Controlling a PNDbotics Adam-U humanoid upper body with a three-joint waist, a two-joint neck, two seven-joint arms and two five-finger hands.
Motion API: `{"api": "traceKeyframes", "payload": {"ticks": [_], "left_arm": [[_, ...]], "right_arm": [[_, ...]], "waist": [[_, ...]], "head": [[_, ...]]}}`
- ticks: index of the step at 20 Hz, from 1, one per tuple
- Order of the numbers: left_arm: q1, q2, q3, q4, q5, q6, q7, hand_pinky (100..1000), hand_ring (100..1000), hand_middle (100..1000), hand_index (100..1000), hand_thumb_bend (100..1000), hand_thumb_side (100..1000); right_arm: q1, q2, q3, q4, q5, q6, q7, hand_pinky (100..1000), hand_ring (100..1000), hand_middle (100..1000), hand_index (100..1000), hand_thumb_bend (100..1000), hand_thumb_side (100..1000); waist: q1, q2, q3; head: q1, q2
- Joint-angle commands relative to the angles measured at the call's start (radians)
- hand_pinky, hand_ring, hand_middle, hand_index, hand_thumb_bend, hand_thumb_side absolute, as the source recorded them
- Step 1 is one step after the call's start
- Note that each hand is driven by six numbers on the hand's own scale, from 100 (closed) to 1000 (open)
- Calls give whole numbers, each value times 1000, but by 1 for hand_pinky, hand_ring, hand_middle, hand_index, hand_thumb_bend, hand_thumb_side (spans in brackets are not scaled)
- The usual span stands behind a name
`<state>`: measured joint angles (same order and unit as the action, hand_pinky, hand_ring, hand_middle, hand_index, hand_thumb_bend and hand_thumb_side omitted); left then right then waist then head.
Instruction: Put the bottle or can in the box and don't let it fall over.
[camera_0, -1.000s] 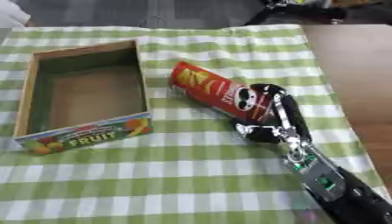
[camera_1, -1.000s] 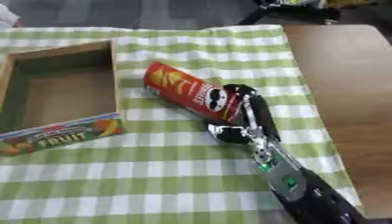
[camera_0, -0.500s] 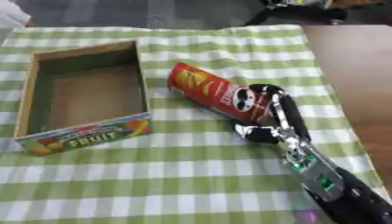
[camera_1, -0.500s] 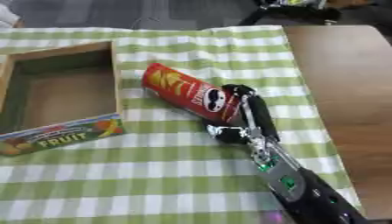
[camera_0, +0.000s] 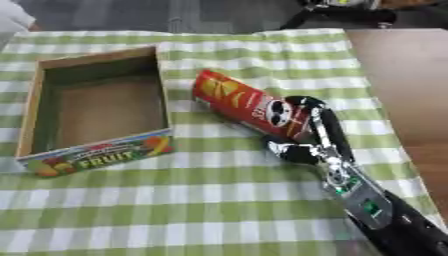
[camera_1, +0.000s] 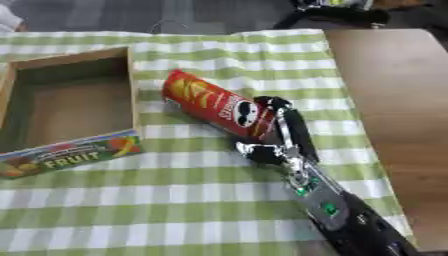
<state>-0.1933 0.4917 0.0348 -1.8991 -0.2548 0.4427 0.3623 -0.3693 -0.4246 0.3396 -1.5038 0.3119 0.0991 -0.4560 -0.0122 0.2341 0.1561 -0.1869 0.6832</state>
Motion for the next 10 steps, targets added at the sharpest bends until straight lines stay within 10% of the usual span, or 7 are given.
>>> {"api": "traceKeyframes", "payload": {"ticks": [1,10], "left_arm": [[-8,17,10,-19,1,1,-1,619,632,624,728,100,657],[-7,19,10,-19,0,1,-2,621,632,625,728,100,656]], "right_arm": [[-16,-23,-5,-13,-14,-15,-18,100,359,256,431,514,100],[-16,-33,-5,-38,-11,-44,-62,100,318,190,376,490,100]], "waist": [[-1,-7,1],[0,-9,-2]], "head": [[-3,-13],[-1,-11]]}}
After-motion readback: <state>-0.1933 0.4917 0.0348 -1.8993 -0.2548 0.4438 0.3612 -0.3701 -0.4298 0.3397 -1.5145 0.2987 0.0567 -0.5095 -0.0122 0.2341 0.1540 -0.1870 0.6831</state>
